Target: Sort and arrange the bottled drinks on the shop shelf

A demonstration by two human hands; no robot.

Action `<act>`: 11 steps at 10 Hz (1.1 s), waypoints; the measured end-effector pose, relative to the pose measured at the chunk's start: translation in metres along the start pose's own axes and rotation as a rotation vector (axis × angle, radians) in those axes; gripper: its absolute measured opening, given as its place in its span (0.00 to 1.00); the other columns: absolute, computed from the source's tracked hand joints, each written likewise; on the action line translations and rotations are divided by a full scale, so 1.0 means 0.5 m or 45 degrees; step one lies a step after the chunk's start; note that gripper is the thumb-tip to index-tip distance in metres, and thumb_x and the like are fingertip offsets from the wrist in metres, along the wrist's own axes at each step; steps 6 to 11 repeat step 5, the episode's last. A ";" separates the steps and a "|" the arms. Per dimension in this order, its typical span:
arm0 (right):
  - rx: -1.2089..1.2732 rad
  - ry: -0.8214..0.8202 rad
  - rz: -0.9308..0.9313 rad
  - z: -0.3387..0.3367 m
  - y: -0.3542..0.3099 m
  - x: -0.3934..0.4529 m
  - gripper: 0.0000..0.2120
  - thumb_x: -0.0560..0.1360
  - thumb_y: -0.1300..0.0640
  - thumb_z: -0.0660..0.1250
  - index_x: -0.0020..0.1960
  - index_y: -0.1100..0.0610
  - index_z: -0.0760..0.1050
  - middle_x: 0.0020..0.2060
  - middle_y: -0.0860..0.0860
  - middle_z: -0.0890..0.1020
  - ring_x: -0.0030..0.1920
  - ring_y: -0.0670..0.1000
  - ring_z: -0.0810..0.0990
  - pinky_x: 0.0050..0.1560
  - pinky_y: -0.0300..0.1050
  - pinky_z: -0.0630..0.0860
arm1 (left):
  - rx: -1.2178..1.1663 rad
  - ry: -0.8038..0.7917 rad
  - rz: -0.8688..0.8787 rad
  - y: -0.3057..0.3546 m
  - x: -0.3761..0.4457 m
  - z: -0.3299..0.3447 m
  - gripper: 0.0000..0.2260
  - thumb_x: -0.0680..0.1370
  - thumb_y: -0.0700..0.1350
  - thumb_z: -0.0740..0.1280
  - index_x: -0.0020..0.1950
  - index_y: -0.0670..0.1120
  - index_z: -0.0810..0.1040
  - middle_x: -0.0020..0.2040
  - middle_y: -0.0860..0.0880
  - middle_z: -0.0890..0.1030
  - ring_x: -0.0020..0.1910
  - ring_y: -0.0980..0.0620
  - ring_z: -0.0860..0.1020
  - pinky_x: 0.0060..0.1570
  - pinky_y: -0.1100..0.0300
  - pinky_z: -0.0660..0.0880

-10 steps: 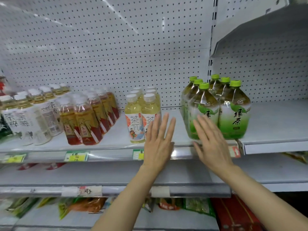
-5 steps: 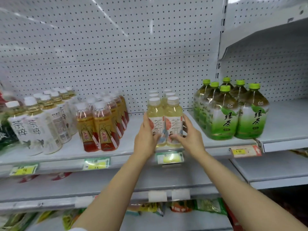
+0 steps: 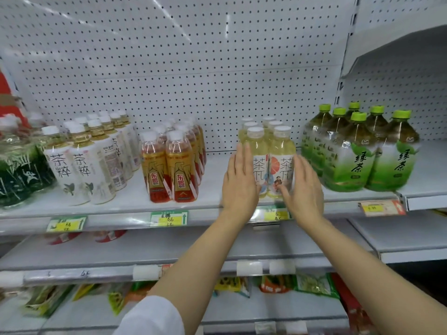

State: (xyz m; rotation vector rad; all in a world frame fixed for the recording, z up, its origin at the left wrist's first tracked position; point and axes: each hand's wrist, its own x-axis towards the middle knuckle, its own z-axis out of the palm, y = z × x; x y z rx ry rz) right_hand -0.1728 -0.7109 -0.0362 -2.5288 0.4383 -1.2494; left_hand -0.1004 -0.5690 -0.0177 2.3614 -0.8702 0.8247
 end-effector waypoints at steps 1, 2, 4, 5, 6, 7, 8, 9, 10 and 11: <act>-0.176 0.047 -0.194 0.000 -0.013 -0.023 0.37 0.72 0.56 0.75 0.75 0.65 0.63 0.73 0.63 0.66 0.72 0.63 0.68 0.70 0.57 0.68 | 0.216 0.064 0.145 -0.006 -0.008 0.011 0.46 0.73 0.55 0.74 0.82 0.44 0.52 0.82 0.43 0.51 0.79 0.41 0.56 0.69 0.52 0.68; -0.237 0.023 -0.261 -0.014 -0.020 -0.030 0.33 0.72 0.58 0.74 0.73 0.67 0.66 0.72 0.64 0.68 0.71 0.63 0.69 0.69 0.59 0.70 | 0.330 0.050 0.191 -0.014 -0.012 0.012 0.43 0.71 0.54 0.76 0.80 0.44 0.60 0.81 0.41 0.55 0.76 0.41 0.63 0.64 0.52 0.72; -0.266 -0.032 -0.296 -0.031 -0.015 -0.052 0.34 0.66 0.63 0.77 0.69 0.67 0.70 0.67 0.64 0.74 0.67 0.64 0.74 0.67 0.60 0.71 | 0.307 -0.095 0.135 -0.032 -0.077 -0.035 0.42 0.74 0.51 0.73 0.81 0.43 0.54 0.81 0.42 0.53 0.78 0.40 0.59 0.73 0.48 0.65; -0.294 -0.011 -0.283 -0.043 -0.011 -0.082 0.32 0.65 0.63 0.78 0.67 0.66 0.73 0.62 0.63 0.78 0.61 0.64 0.77 0.62 0.59 0.74 | 0.335 -0.096 0.126 -0.071 -0.178 -0.052 0.35 0.76 0.50 0.71 0.79 0.43 0.60 0.80 0.42 0.58 0.78 0.41 0.59 0.75 0.48 0.61; -0.294 -0.011 -0.283 -0.043 -0.011 -0.082 0.32 0.65 0.63 0.78 0.67 0.66 0.73 0.62 0.63 0.78 0.61 0.64 0.77 0.62 0.59 0.74 | 0.335 -0.096 0.126 -0.071 -0.178 -0.052 0.35 0.76 0.50 0.71 0.79 0.43 0.60 0.80 0.42 0.58 0.78 0.41 0.59 0.75 0.48 0.61; -0.294 -0.011 -0.283 -0.043 -0.011 -0.082 0.32 0.65 0.63 0.78 0.67 0.66 0.73 0.62 0.63 0.78 0.61 0.64 0.77 0.62 0.59 0.74 | 0.335 -0.096 0.126 -0.071 -0.178 -0.052 0.35 0.76 0.50 0.71 0.79 0.43 0.60 0.80 0.42 0.58 0.78 0.41 0.59 0.75 0.48 0.61; -0.294 -0.011 -0.283 -0.043 -0.011 -0.082 0.32 0.65 0.63 0.78 0.67 0.66 0.73 0.62 0.63 0.78 0.61 0.64 0.77 0.62 0.59 0.74 | 0.335 -0.096 0.126 -0.071 -0.178 -0.052 0.35 0.76 0.50 0.71 0.79 0.43 0.60 0.80 0.42 0.58 0.78 0.41 0.59 0.75 0.48 0.61; -0.294 -0.011 -0.283 -0.043 -0.011 -0.082 0.32 0.65 0.63 0.78 0.67 0.66 0.73 0.62 0.63 0.78 0.61 0.64 0.77 0.62 0.59 0.74 | 0.335 -0.096 0.126 -0.071 -0.178 -0.052 0.35 0.76 0.50 0.71 0.79 0.43 0.60 0.80 0.42 0.58 0.78 0.41 0.59 0.75 0.48 0.61; -0.294 -0.011 -0.283 -0.043 -0.011 -0.082 0.32 0.65 0.63 0.78 0.67 0.66 0.73 0.62 0.63 0.78 0.61 0.64 0.77 0.62 0.59 0.74 | 0.335 -0.096 0.126 -0.071 -0.178 -0.052 0.35 0.76 0.50 0.71 0.79 0.43 0.60 0.80 0.42 0.58 0.78 0.41 0.59 0.75 0.48 0.61; -0.294 -0.011 -0.283 -0.043 -0.011 -0.082 0.32 0.65 0.63 0.78 0.67 0.66 0.73 0.62 0.63 0.78 0.61 0.64 0.77 0.62 0.59 0.74 | 0.335 -0.096 0.126 -0.071 -0.178 -0.052 0.35 0.76 0.50 0.71 0.79 0.43 0.60 0.80 0.42 0.58 0.78 0.41 0.59 0.75 0.48 0.61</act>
